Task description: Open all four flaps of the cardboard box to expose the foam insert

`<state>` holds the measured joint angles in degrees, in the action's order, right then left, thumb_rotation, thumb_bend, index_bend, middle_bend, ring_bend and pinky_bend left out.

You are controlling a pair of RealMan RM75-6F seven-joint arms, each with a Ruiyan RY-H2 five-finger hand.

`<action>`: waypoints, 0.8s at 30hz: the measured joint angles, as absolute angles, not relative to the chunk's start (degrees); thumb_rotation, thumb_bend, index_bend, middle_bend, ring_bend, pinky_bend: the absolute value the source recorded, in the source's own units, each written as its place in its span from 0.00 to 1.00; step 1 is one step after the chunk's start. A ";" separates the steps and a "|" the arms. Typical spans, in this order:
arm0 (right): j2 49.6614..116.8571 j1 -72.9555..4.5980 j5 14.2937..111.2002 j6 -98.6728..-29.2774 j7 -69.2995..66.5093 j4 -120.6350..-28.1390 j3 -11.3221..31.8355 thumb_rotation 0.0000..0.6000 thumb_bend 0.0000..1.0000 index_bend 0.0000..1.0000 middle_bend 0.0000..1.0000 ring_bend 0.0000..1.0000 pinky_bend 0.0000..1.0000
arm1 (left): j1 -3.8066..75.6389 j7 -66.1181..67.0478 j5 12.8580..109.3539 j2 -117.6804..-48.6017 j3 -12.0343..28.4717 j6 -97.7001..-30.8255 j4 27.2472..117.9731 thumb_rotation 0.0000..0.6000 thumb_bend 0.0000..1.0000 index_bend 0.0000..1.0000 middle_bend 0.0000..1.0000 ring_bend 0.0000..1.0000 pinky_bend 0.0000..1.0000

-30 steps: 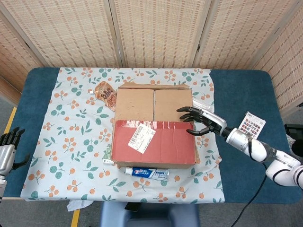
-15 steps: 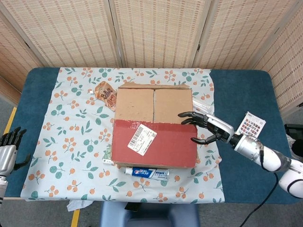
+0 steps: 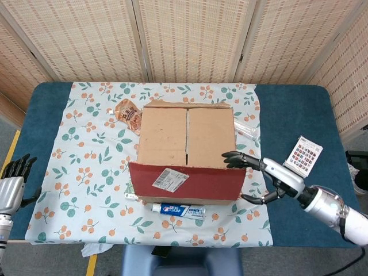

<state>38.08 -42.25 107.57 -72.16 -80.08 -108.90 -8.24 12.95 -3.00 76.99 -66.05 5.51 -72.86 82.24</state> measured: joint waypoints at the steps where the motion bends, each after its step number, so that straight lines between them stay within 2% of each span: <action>1: 37.06 -41.37 108.27 -72.52 -78.07 -110.89 -8.67 1.00 0.38 0.17 0.11 0.19 0.23 | 12.95 -2.94 77.02 -66.05 5.49 -72.90 82.27 1.00 0.46 0.00 0.00 0.00 0.00; 6: 33.13 -36.14 114.77 -73.91 -71.44 -118.18 -12.34 1.00 0.38 0.17 0.10 0.19 0.23 | 12.95 -2.95 77.39 -66.02 5.46 -73.22 82.53 1.00 0.46 0.00 0.00 0.00 0.00; 9: 32.50 -33.63 118.10 -74.03 -69.14 -118.97 -14.49 1.00 0.38 0.17 0.10 0.18 0.23 | 12.97 -2.90 77.68 -66.00 5.37 -73.35 82.61 1.00 0.46 0.00 0.00 0.00 0.00; 13: 33.19 -32.04 118.81 -73.51 -66.05 -118.86 -15.20 1.00 0.38 0.17 0.10 0.18 0.23 | 13.07 -2.84 77.76 -66.02 5.33 -73.29 82.64 1.00 0.46 0.00 0.00 0.00 0.00; 18: 34.46 -32.30 116.32 -72.18 -61.26 -118.52 -13.04 1.00 0.38 0.19 0.09 0.16 0.21 | 13.12 -3.80 77.86 -65.88 5.36 -73.18 82.57 1.00 0.46 0.00 0.00 0.00 0.00; 21: 35.61 -32.91 113.04 -71.07 -56.11 -118.41 -10.42 1.00 0.38 0.29 0.09 0.14 0.18 | 13.22 -4.33 77.60 -65.80 5.39 -72.64 82.26 1.00 0.46 0.00 0.00 0.00 0.00; 24: 37.41 -33.89 108.84 -69.33 -48.53 -117.93 -7.25 0.99 0.38 0.38 0.09 0.11 0.11 | 13.30 -5.16 77.46 -65.67 5.42 -72.27 82.05 1.00 0.46 0.00 0.00 0.00 0.00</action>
<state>37.41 -33.89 108.84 -69.33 -48.53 -117.93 -7.25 13.30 -5.16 77.46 -65.67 5.42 -72.27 82.05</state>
